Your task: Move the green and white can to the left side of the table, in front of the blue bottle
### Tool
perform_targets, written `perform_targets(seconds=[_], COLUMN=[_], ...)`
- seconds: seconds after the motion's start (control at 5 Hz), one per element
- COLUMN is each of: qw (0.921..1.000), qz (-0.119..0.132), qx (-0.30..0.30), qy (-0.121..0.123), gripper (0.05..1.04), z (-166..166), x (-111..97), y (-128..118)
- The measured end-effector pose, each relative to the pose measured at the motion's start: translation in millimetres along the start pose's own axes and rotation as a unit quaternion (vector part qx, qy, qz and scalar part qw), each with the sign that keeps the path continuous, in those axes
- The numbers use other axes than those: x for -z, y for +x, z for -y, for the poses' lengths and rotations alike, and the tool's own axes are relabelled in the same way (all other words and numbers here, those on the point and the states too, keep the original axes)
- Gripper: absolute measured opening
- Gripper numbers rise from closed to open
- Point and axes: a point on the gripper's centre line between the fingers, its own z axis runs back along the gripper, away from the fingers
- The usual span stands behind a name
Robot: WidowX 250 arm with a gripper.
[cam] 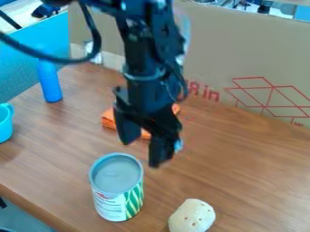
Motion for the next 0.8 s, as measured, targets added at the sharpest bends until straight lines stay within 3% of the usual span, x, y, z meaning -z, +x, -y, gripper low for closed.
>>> perform_targets(seconds=[0.2, 0.4, 0.8], qw=[0.9996, 0.9986, 0.9965], qz=[0.0, -0.023, -0.048], qx=[-0.009, -0.025, -0.052], qy=[0.028, 0.04, 0.044], gripper=[1.001, 1.001, 1.001], z=[12.4, 9.9, -0.8], x=[6.3, 17.4, 28.3], y=[-3.0, -8.3, -13.8])
